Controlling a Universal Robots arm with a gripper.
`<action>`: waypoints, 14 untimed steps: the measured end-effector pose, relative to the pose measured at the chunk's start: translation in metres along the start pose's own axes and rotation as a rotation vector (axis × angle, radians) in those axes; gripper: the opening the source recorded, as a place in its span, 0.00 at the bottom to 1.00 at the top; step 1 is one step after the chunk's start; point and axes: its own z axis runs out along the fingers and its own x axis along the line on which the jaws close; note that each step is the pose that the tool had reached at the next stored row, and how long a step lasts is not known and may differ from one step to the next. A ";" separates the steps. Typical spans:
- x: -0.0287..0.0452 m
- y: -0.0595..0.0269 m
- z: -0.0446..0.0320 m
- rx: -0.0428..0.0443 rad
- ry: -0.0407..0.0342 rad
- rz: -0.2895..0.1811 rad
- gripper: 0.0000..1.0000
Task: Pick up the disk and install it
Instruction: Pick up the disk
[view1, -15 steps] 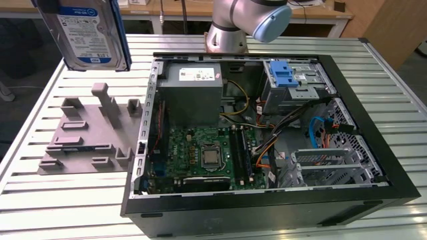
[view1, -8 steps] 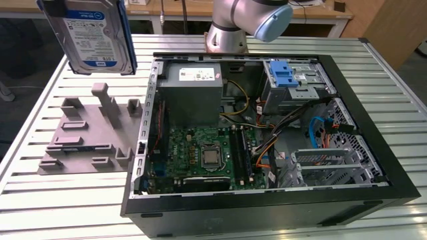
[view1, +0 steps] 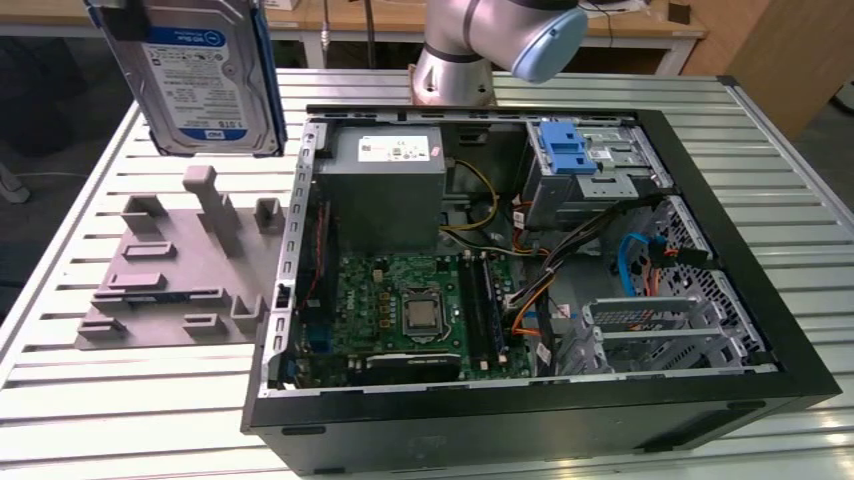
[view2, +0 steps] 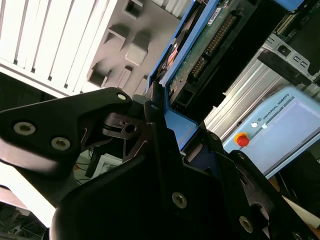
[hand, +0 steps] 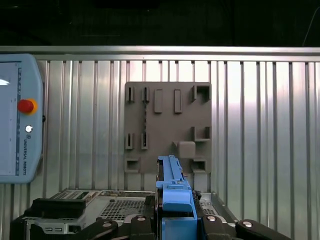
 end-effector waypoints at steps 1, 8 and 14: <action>0.0010 -0.0018 -0.0001 -0.0007 0.0003 0.000 0.36; 0.0073 -0.0157 -0.0004 -0.0044 0.0012 0.000 0.36; 0.0104 -0.0296 -0.0008 -0.0071 0.0013 0.000 0.36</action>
